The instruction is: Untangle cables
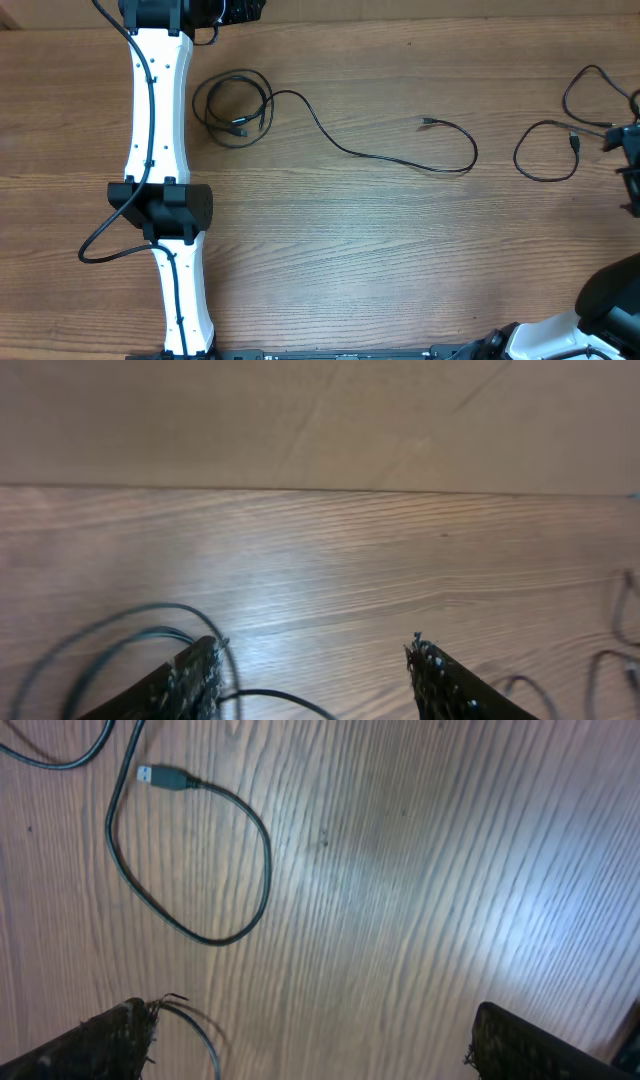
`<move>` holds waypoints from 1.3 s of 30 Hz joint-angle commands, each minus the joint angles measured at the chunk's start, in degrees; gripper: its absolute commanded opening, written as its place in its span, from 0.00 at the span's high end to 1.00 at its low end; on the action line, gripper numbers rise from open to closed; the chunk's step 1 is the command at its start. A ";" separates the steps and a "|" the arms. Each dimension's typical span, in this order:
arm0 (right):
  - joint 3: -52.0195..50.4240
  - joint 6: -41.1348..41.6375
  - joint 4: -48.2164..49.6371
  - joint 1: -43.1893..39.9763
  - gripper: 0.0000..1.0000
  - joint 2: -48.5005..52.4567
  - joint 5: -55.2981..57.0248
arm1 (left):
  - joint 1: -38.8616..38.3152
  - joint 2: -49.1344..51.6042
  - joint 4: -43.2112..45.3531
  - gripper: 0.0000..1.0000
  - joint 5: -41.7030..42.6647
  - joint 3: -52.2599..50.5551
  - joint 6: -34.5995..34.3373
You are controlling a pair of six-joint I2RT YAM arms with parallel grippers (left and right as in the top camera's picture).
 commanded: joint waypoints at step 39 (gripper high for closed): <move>-23.98 23.74 36.11 6.67 0.00 13.00 -4.42 | 7.43 -0.48 -1.73 0.30 -2.45 1.40 7.48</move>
